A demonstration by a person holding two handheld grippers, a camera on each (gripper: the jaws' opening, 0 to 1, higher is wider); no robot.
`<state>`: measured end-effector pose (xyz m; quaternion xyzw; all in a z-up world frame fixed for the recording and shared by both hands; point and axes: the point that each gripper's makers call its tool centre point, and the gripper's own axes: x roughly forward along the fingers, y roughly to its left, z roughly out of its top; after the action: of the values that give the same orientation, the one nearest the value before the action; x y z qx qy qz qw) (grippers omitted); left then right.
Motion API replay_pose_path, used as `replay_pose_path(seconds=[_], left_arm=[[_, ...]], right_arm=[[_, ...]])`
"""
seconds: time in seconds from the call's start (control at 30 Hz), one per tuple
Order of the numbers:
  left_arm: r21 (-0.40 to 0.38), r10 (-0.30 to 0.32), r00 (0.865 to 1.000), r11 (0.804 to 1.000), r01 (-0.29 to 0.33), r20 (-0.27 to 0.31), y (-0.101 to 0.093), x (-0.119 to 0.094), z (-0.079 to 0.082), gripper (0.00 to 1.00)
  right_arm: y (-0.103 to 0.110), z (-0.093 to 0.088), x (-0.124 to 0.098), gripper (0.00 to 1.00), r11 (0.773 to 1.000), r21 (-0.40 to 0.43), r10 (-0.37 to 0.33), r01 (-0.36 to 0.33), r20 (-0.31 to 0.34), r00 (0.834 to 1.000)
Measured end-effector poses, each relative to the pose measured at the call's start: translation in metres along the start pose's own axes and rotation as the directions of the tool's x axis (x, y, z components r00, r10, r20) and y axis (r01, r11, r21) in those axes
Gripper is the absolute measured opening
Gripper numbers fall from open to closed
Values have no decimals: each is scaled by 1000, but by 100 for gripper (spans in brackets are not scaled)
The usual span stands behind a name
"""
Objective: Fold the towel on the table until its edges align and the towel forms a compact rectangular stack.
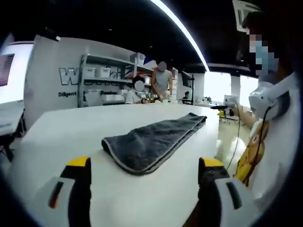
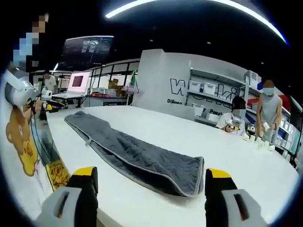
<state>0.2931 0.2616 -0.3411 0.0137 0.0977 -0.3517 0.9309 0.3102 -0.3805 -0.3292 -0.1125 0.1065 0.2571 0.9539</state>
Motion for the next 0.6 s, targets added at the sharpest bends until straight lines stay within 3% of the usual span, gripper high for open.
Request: replay_pose_path(seconds=[0.37, 0.47, 0.6], left_arm=[[5, 1, 1000, 1000, 0, -27, 6, 3, 0, 99], [-9, 5, 999, 1000, -6, -43, 15, 12, 1, 98], [-47, 26, 997, 998, -29, -68, 31, 30, 3, 93]], right_arm=[[-4, 0, 11, 99, 1000, -5, 14, -14, -25, 1000], [-11, 4, 19, 99, 1000, -10, 6, -7, -25, 1000], [-31, 9, 32, 90, 1000, -16, -16, 16, -22, 1000]])
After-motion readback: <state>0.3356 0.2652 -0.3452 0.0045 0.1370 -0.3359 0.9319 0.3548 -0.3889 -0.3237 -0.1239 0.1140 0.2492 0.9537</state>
